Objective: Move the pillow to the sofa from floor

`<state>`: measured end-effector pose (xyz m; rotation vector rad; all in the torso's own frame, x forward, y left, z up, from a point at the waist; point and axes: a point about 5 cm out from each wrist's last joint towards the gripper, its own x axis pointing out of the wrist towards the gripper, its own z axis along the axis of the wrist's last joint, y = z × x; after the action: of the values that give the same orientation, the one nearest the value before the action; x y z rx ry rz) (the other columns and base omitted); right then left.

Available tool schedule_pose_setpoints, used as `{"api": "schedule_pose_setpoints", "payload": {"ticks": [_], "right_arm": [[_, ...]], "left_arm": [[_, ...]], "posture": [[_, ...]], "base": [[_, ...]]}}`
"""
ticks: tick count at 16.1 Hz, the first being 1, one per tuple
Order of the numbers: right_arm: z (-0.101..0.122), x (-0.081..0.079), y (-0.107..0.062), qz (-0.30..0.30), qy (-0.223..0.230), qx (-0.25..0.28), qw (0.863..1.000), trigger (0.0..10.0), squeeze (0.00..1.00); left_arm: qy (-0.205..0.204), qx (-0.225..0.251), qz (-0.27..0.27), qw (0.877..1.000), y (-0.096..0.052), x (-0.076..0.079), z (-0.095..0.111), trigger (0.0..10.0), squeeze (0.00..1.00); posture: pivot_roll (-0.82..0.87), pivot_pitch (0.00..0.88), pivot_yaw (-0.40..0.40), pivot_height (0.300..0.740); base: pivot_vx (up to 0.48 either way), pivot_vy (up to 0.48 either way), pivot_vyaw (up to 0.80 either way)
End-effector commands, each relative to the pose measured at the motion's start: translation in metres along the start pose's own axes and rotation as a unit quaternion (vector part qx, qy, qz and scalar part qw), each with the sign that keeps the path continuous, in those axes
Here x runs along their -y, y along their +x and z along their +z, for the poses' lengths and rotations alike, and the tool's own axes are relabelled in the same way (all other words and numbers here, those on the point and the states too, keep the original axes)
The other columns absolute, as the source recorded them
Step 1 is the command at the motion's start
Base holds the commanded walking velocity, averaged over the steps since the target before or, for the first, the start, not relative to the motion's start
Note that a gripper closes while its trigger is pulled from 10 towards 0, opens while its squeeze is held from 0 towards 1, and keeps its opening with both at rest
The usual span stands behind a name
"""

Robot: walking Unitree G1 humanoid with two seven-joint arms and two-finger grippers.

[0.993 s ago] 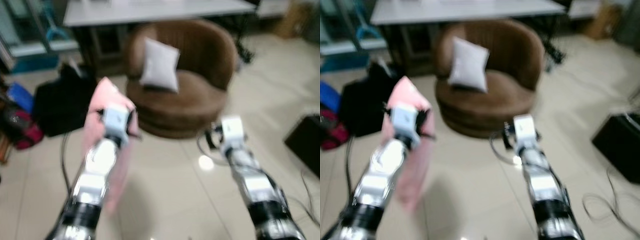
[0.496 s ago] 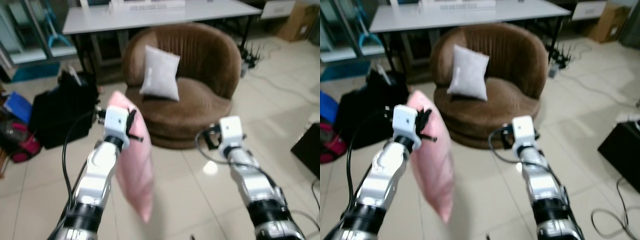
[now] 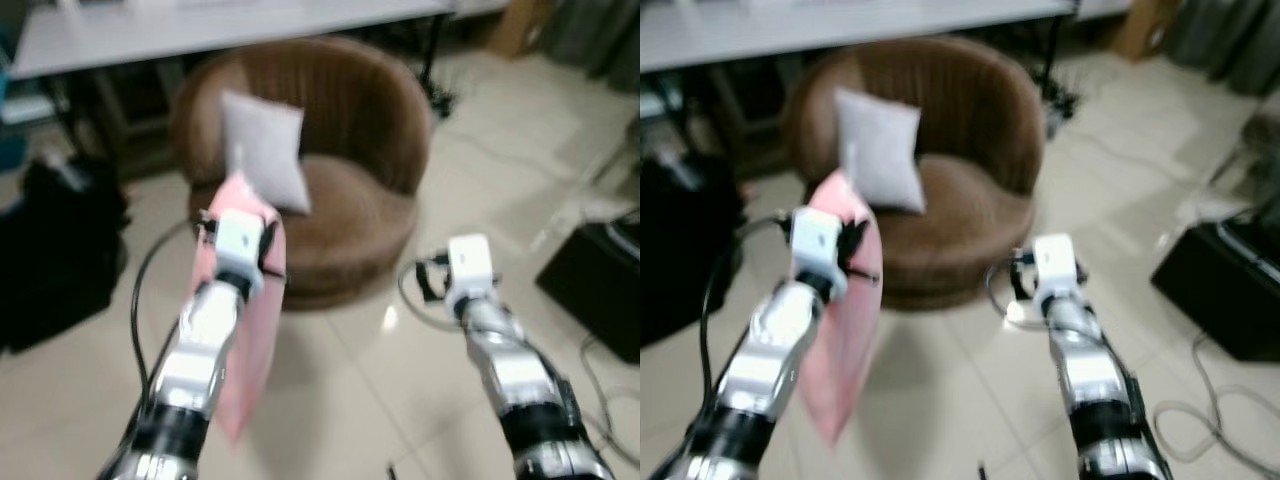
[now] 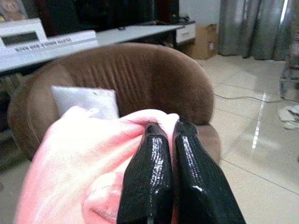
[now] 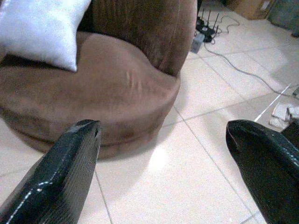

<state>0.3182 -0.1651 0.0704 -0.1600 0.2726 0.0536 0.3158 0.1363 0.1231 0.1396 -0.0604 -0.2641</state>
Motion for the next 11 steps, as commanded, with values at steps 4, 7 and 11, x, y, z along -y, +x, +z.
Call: {"api": "schedule_pose_setpoints", "payload": {"ticks": [4, 7, 11], "right_arm": [[0.0077, -0.0139, 0.0021, 0.018, 0.001, 0.013, 1.000, 10.0, 0.00], [0.0066, -0.0140, 0.0020, 0.017, 0.008, 0.009, 1.000, 10.0, 0.00], [0.0070, -0.0141, 0.0018, 0.016, 0.007, 0.011, 1.000, 10.0, 0.00]], "left_arm": [[0.011, 0.024, 0.010, 1.000, -0.0001, -0.0120, 0.0111, 10.0, 0.00], [0.009, 0.025, 0.008, 1.000, 0.0004, -0.0113, 0.0113, 10.0, 0.00], [0.008, 0.024, 0.005, 1.000, 0.0009, -0.0109, 0.0110, 10.0, 0.00]], "posture": [[0.07, 0.000, 0.050, 0.740], [0.06, 0.000, 0.052, 0.740], [0.06, 0.000, 0.053, 0.740]], "base": [[0.480, 0.000, 0.00], [0.480, 0.000, -0.26], [0.480, 0.000, -0.77]]}}
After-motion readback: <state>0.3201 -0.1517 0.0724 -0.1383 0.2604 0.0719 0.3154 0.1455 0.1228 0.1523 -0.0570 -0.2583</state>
